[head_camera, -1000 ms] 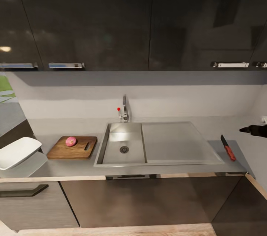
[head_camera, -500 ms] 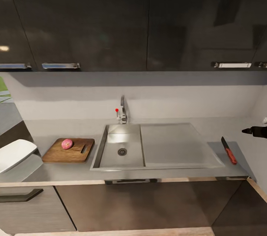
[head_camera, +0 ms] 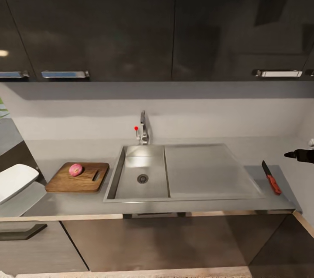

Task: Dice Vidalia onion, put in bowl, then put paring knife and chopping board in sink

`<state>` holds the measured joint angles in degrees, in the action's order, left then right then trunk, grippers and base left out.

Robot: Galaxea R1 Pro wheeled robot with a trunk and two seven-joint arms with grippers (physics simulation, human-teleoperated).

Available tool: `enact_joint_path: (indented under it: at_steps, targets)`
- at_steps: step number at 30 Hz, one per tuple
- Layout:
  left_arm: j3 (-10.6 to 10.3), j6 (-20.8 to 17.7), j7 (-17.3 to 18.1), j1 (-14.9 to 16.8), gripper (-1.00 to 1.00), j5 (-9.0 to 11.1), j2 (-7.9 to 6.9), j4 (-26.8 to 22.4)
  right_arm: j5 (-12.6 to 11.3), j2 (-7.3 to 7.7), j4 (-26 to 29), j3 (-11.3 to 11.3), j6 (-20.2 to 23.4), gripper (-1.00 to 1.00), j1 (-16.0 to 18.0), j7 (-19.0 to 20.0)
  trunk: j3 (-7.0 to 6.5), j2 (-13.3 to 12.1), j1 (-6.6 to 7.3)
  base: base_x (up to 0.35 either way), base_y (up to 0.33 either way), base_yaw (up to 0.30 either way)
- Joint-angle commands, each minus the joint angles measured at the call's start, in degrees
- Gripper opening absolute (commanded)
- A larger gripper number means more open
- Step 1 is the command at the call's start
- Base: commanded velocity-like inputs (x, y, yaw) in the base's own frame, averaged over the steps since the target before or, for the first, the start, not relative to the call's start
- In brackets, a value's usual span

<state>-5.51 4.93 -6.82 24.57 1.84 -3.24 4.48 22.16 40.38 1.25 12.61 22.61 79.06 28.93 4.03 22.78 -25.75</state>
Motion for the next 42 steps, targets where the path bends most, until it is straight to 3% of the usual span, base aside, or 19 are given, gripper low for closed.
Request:
enact_joint_path:
  at_steps: [1, 29, 37, 42]
  targets:
    - [-0.47, 0.43, -0.12, 0.13, 1.0, 0.18, 0.02, 0.27, 0.52, 0.01, 0.08, 0.49, 0.33, 1.0, 0.04, 0.25, 0.23, 0.14, -0.04, 0.001, 0.0, 0.0]
    - [-0.48, 0.23, -0.05, 0.13, 1.0, 0.18, 0.08, 0.3, 0.52, -0.37, 0.07, 0.39, 0.49, 1.0, 0.04, -2.54, 2.8, 0.14, -0.04, 0.0, 0.0, 0.0]
    - [-0.49, -4.27, 3.25, 0.13, 1.0, 0.18, 0.49, 0.35, 0.52, -0.39, 0.0, 0.39, 0.5, 1.0, 0.04, -4.18, 3.53, 0.14, -0.04, 0.0, 0.0, 0.0]
    - [-0.47, -4.51, 3.64, 0.13, 1.0, 0.18, 0.38, 0.36, 0.52, -0.39, -0.01, 0.4, 0.5, 1.0, 0.04, -4.36, 4.0, 0.14, -0.04, 0.0, 0.0, 0.0]
